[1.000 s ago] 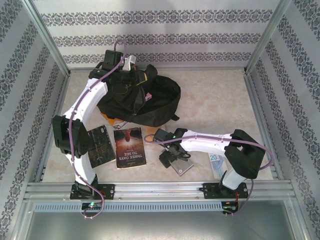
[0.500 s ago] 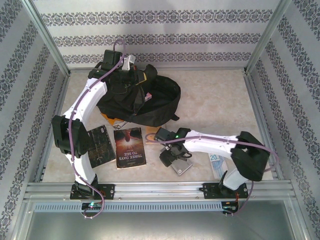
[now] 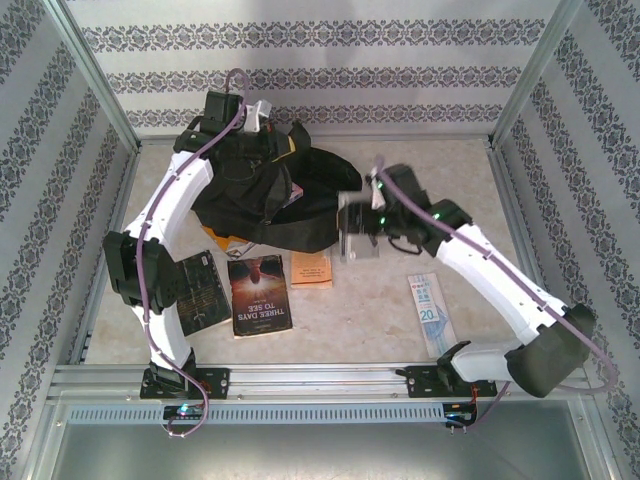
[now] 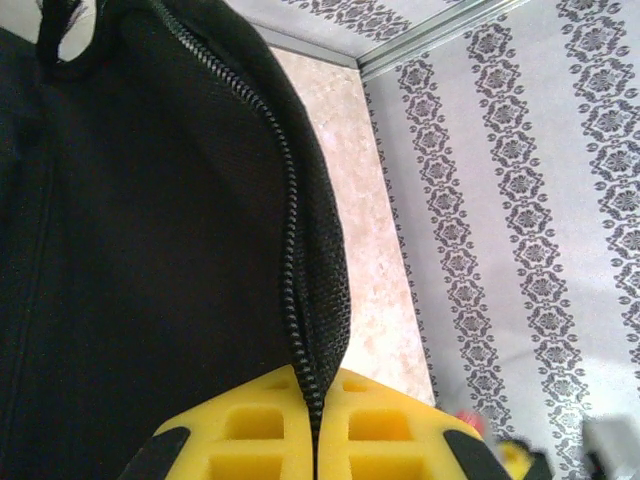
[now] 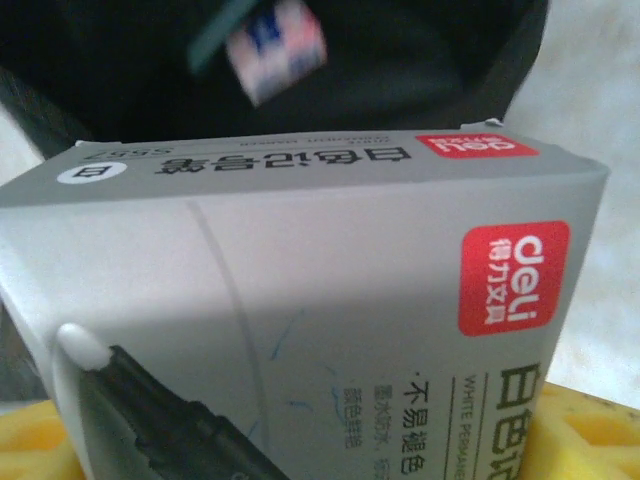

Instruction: Pack the student bag

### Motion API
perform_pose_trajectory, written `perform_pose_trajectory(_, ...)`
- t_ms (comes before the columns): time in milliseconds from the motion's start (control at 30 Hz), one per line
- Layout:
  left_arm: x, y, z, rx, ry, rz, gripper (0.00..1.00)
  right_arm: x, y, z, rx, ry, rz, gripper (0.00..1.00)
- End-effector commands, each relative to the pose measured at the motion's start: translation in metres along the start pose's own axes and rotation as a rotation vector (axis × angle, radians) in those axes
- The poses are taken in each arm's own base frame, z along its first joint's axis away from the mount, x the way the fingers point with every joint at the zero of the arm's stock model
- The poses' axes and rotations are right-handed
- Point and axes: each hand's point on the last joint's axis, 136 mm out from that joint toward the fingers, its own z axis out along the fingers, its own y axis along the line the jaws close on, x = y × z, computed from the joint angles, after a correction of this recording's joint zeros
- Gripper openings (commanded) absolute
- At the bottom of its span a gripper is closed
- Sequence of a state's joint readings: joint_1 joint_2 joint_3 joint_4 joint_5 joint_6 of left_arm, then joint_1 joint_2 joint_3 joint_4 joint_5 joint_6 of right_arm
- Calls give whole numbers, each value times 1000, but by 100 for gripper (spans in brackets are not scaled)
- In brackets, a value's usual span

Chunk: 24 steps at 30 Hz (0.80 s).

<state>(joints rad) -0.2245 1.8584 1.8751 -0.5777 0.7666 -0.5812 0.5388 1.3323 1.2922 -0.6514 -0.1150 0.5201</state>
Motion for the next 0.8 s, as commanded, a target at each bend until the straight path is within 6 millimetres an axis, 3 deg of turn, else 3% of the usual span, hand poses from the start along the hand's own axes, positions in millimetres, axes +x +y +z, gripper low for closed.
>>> perform_pose_trajectory(0,-3,-31,-3,64,6,74,0,-63,27,7,-143,-123,172,71)
perform_pose_trajectory(133,-9,-36,-7,56,-14,83,0,-109,30,39,-150,-170,341,72)
perform_pose_trajectory(300,-20,-46,-11,57,-32,91,0,-136,25,95,-129,-204,554,73)
perform_pose_trajectory(400,-30,-54,-17,51,-60,104,0,-131,15,127,-69,-188,663,73)
perform_pose_trajectory(533,-41,-63,-24,49,-91,117,0,-112,16,159,-23,-149,746,73)
perform_pose_trajectory(700,-53,-71,-21,72,-100,124,0,-88,54,196,-100,-31,783,77)
perform_pose_trajectory(733,-54,-72,-20,72,-100,124,0,-84,64,200,-123,-12,782,80)
perform_pose_trajectory(767,-56,-71,-18,73,-98,122,0,-82,77,205,-163,5,768,93)
